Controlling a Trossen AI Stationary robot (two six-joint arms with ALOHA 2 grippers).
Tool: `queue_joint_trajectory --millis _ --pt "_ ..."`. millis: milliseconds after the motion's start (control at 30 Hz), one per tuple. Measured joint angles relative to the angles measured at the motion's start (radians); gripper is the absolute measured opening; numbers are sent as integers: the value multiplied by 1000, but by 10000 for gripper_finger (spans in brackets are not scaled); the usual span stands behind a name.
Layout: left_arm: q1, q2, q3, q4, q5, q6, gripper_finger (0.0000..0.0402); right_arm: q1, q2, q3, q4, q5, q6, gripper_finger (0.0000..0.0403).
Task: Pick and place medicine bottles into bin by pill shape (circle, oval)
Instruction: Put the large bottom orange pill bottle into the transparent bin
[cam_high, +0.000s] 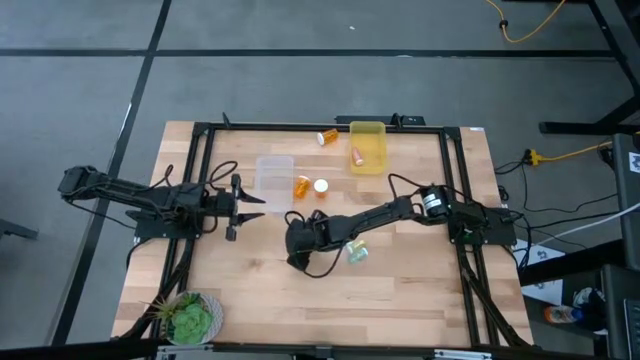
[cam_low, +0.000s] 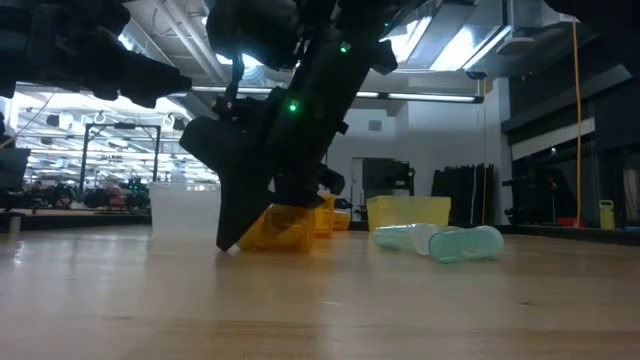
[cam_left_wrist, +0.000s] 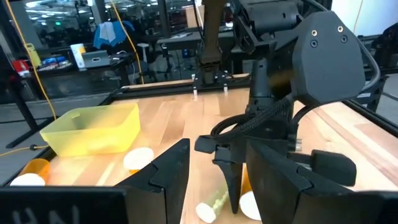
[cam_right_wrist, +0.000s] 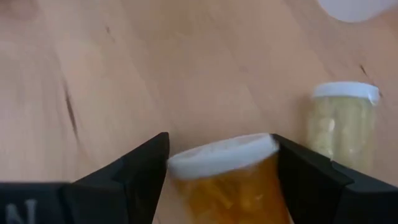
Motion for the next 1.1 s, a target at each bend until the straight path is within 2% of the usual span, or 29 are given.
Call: queue_joint_trajectory --millis 200,333,533,700,833,967,1100 --pt "0 0 0 -12 0 0 149 -5 -8 2 -42 -36 -154 272" --pt "0 0 0 -12 0 0 149 -9 -8 3 -42 -52 -191 269" --pt "0 0 0 -12 0 0 149 -23 -8 2 -45 -120 -204 228" --pt "0 0 0 -12 0 0 149 -29 -8 12 -63 -129 -204 202" --pt "0 0 0 -12 0 0 149 -35 1 87 -167 -130 -235 210" --pt "-1 0 0 -12 0 0 149 -44 -2 232 -286 -3 -296 208" --pt "-1 -1 0 -5 0 0 149 -82 -3 337 -336 27 -354 205"
